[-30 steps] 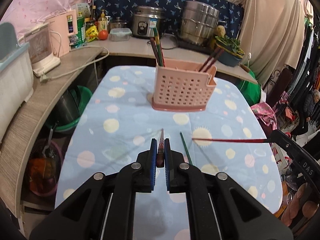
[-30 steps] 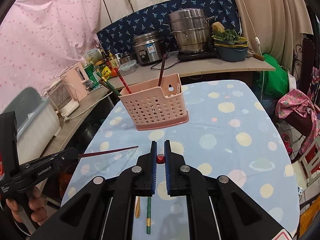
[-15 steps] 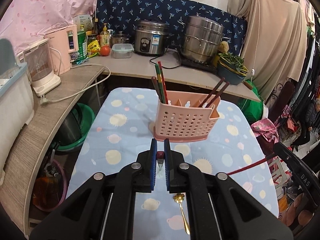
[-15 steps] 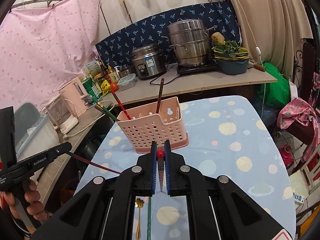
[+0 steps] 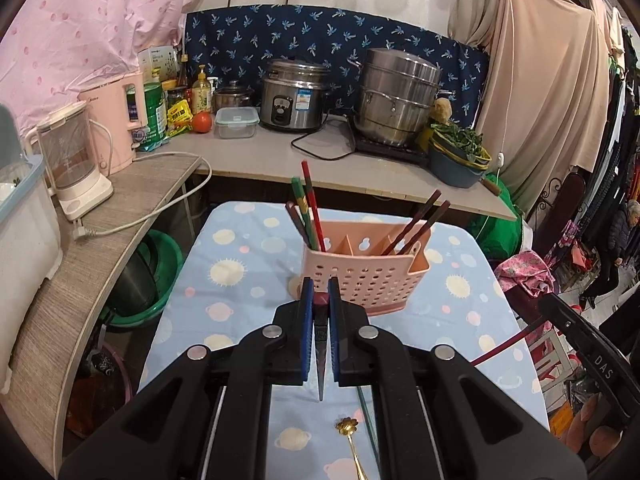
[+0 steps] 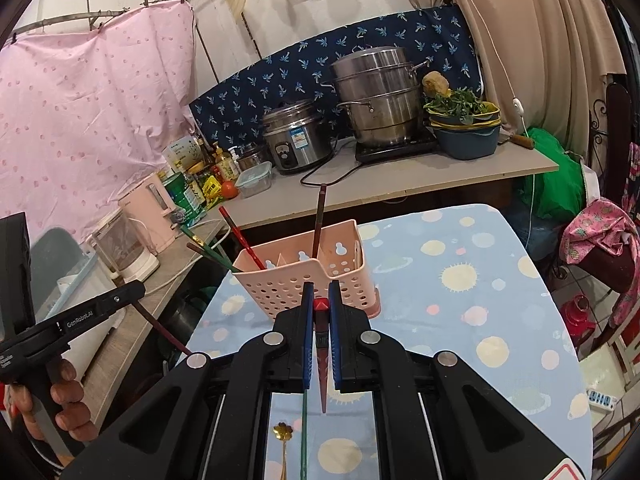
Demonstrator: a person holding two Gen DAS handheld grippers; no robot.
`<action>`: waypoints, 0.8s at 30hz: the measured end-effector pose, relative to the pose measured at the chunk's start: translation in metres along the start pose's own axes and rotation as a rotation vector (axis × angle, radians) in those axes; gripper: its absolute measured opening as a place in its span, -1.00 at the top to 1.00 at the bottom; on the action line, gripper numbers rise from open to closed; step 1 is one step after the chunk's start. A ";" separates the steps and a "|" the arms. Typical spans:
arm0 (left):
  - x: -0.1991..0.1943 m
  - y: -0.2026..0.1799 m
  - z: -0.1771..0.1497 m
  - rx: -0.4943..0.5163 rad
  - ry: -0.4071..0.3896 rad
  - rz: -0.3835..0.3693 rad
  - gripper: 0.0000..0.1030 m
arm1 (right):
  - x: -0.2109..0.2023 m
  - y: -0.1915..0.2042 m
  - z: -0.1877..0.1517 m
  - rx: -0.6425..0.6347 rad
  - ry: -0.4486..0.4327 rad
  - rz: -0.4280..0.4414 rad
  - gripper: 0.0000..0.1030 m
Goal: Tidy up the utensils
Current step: 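Lower both chopsticks into the pink basket and open both tools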
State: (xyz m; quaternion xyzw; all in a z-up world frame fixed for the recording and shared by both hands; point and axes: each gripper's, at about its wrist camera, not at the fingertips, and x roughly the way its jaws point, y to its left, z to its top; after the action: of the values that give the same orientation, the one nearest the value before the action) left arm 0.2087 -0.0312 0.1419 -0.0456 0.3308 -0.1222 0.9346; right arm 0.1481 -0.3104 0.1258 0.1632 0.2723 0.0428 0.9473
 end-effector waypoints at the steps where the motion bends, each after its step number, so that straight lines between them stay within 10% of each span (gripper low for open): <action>1: -0.002 -0.001 0.005 0.001 -0.009 -0.002 0.87 | 0.000 0.000 0.004 0.005 -0.005 0.008 0.86; 24: -0.003 -0.028 0.146 0.001 -0.262 -0.020 0.87 | 0.039 0.018 0.151 0.051 -0.204 0.068 0.86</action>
State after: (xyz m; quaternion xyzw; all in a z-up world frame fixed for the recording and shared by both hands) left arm 0.2928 -0.0563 0.2615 -0.0639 0.2055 -0.1246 0.9686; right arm 0.2618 -0.3298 0.2327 0.1999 0.1698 0.0511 0.9636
